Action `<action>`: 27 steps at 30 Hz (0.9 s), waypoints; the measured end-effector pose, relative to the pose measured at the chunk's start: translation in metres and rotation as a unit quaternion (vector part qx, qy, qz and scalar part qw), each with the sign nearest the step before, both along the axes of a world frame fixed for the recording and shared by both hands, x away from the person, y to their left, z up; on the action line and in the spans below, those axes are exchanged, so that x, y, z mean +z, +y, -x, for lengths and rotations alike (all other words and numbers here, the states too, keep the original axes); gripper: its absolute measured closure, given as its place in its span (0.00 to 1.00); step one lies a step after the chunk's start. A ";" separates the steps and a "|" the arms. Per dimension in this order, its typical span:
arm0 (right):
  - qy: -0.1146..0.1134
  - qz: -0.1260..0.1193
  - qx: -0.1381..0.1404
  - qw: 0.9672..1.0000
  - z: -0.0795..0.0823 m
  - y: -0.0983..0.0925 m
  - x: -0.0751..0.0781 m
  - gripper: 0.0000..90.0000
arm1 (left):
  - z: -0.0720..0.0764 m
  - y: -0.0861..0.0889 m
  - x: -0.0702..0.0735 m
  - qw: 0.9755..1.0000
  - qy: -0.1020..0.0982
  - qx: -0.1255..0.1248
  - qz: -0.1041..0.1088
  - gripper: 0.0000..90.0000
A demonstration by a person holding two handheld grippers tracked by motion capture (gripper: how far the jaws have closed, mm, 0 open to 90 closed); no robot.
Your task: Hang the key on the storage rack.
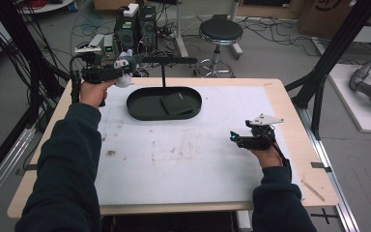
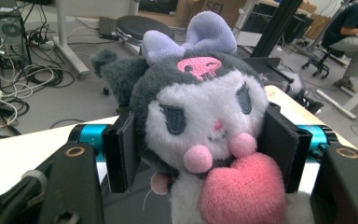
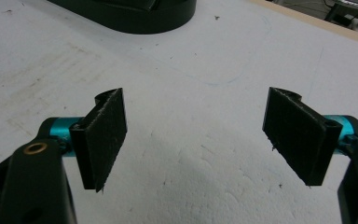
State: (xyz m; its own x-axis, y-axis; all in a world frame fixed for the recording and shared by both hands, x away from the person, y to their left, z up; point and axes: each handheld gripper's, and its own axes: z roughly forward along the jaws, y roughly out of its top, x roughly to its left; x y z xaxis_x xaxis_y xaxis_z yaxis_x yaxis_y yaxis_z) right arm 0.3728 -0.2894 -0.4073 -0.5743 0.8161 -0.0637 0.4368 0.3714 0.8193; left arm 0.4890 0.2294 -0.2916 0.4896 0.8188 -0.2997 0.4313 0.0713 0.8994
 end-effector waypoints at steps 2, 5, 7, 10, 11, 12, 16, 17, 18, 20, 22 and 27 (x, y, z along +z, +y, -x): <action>0.001 0.001 -0.002 1.000 0.000 0.000 0.000 0.24 | -0.004 0.002 -0.003 1.000 -0.002 0.008 0.015 0.41; 0.005 0.004 -0.001 1.000 -0.001 0.000 -0.002 0.24 | -0.008 0.002 -0.007 0.999 0.000 0.015 0.029 0.41; 0.006 0.004 0.002 1.000 -0.002 0.001 -0.002 0.25 | -0.010 0.002 -0.010 1.000 0.005 0.020 0.022 0.41; 0.006 0.005 0.003 1.000 -0.002 0.000 -0.002 0.25 | -0.012 0.004 -0.013 0.999 0.007 0.027 0.019 0.41; 0.006 0.006 0.002 1.000 -0.001 0.000 -0.002 0.25 | -0.012 0.004 -0.014 0.999 0.007 0.030 0.015 0.41; 0.007 0.005 0.002 1.000 -0.001 0.000 -0.002 0.25 | -0.012 0.004 -0.015 0.999 0.008 0.033 0.007 0.41; 0.008 0.006 0.004 1.000 -0.002 0.000 -0.003 0.25 | -0.011 0.006 -0.024 0.998 0.013 0.055 -0.019 0.41; 0.008 0.008 0.005 1.000 -0.002 0.001 -0.003 0.25 | -0.010 0.006 -0.026 0.998 0.014 0.061 -0.028 0.41; 0.009 0.009 0.006 1.000 -0.002 0.001 -0.003 0.25 | -0.009 0.006 -0.030 0.997 0.015 0.067 -0.036 0.41; 0.012 0.009 0.008 1.000 -0.002 0.002 -0.003 0.25 | -0.008 0.006 -0.037 0.996 0.019 0.080 -0.041 0.41; 0.013 0.010 0.009 1.000 -0.002 0.002 -0.004 0.25 | -0.007 0.006 -0.042 0.995 0.023 0.080 -0.052 0.41; 0.015 0.012 0.010 1.000 -0.002 0.003 -0.004 0.25 | -0.009 -0.004 -0.053 0.991 0.035 0.086 -0.094 0.41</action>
